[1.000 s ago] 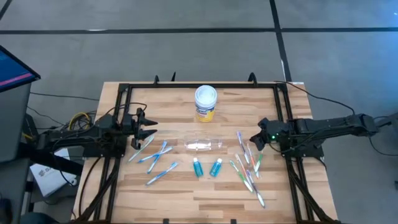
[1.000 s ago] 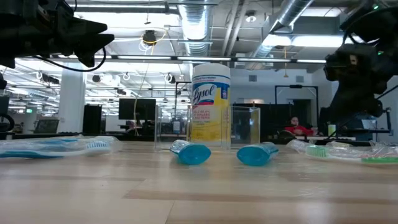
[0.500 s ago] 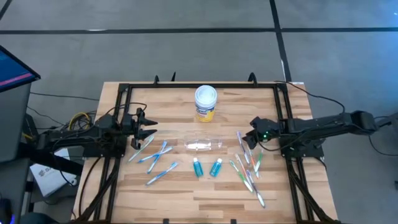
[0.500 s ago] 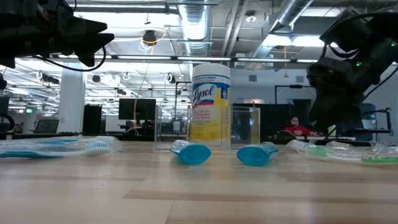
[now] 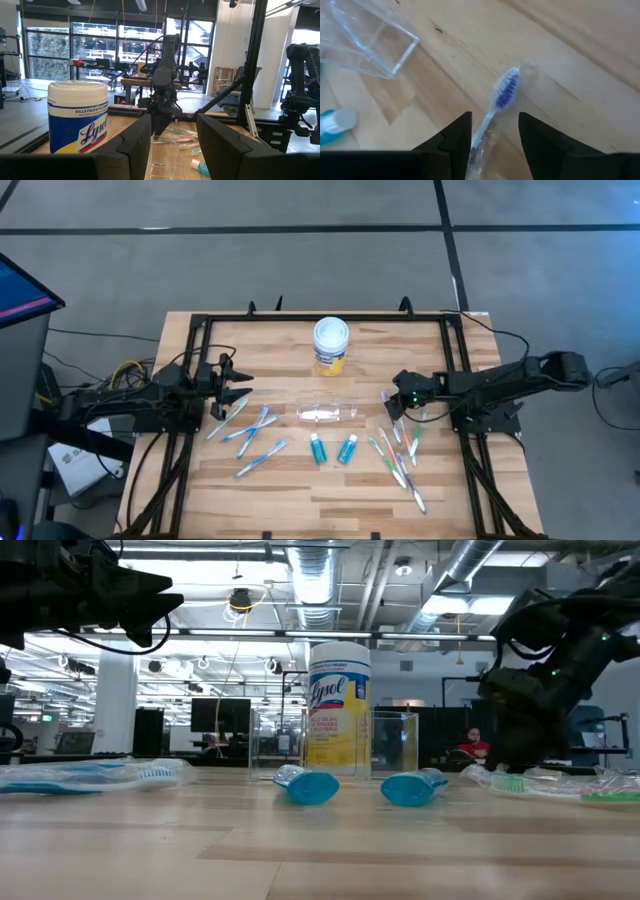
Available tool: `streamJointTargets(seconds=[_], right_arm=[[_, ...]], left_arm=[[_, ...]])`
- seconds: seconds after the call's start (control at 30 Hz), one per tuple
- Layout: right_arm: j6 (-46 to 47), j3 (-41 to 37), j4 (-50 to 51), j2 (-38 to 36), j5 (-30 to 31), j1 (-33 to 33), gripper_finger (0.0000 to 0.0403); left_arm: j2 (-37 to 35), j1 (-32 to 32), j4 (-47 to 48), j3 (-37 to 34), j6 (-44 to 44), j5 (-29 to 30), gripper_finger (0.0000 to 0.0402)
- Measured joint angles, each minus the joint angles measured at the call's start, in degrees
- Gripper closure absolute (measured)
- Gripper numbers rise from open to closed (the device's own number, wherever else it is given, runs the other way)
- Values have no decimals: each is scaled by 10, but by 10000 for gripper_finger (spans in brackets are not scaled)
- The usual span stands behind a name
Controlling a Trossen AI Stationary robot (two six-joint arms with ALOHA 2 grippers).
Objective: Pick & Place toothbrushing station
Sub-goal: Put the top violet toothbrush into the transparent organizer
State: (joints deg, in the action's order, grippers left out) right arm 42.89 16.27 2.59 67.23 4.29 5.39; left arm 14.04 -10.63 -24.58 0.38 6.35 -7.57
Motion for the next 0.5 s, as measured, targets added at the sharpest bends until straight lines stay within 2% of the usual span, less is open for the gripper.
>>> streamJointTargets(seconds=[0.23,0.33,0.43,0.5], right_arm=[[-11,12,-31,53,4,-1,279],[-23,29,-22,62,4,-1,321],[-42,46,-21,63,-5,-1,381],[-55,56,-22,62,-6,-2,393]], left_arm=[[0,0,0,0,0,0,247],[0,0,0,0,0,0,247],[0,0,0,0,0,0,247],[0,0,0,0,0,0,247]])
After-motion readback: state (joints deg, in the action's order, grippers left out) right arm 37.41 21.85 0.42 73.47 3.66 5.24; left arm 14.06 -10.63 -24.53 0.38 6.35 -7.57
